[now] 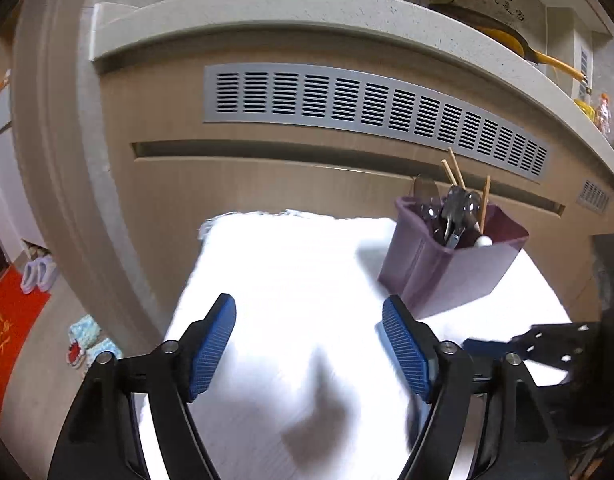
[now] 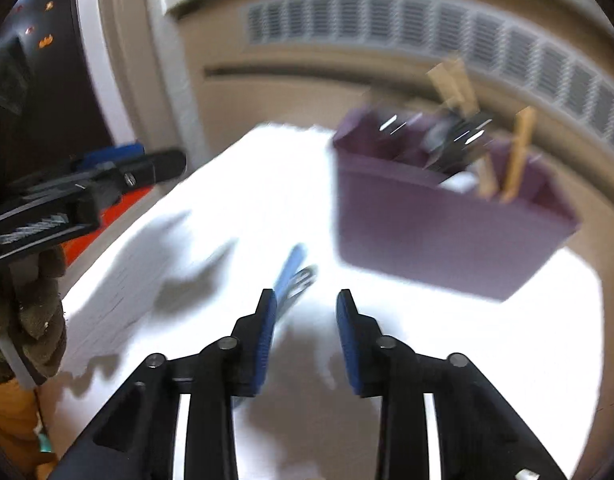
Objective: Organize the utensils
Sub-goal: 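Move both open tools back toward the blue spoon and smiley-face spoon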
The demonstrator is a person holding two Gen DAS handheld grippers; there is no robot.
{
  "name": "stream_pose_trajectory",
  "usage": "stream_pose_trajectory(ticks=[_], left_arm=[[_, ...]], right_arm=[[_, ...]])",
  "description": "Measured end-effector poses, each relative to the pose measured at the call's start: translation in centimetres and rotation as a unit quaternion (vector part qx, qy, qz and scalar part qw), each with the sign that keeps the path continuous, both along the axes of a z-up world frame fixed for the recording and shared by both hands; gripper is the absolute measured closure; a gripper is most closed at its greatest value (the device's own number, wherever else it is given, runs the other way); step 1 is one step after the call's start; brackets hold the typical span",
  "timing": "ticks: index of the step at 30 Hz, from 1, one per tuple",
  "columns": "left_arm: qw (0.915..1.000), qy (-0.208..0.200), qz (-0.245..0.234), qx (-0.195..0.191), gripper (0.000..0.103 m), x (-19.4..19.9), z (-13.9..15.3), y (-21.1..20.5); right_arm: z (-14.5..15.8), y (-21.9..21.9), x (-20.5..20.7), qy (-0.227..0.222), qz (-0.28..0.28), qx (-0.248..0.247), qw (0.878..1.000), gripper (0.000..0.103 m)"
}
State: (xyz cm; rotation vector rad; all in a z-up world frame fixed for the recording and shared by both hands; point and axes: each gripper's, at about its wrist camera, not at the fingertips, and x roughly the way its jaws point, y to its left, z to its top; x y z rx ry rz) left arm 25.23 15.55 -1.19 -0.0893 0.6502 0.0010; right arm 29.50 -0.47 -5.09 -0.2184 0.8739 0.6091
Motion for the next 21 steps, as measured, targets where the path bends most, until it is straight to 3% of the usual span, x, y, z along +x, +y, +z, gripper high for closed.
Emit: stream_pose_trajectory(ticks=[5, 9, 13, 16, 21], left_arm=[[0.9994, -0.018, 0.012, 0.025, 0.023, -2.3, 0.2, 0.9], [0.9998, -0.019, 0.010, 0.000, 0.023, -3.1, 0.3, 2.0], [0.9997, -0.010, 0.012, -0.019, 0.023, -3.2, 0.1, 2.7], [0.9996, 0.008, 0.008, -0.026, 0.023, -2.7, -0.4, 2.6], [0.9984, 0.045, -0.020, -0.027, 0.023, -2.4, -1.7, 1.0]], right_arm=[[-2.1, 2.8, -0.3, 0.037, -0.005, -0.007, 0.999, 0.074], [-3.1, 3.9, 0.7, 0.041, -0.029, -0.033, 0.998, 0.075], [-4.3, 4.2, 1.7, 0.058, -0.042, -0.053, 0.996, 0.084], [-3.9, 4.2, 1.4, 0.051, -0.038, -0.057, 0.996, 0.098], [-1.5, 1.9, -1.0, 0.035, -0.017, -0.042, 0.998, 0.099]])
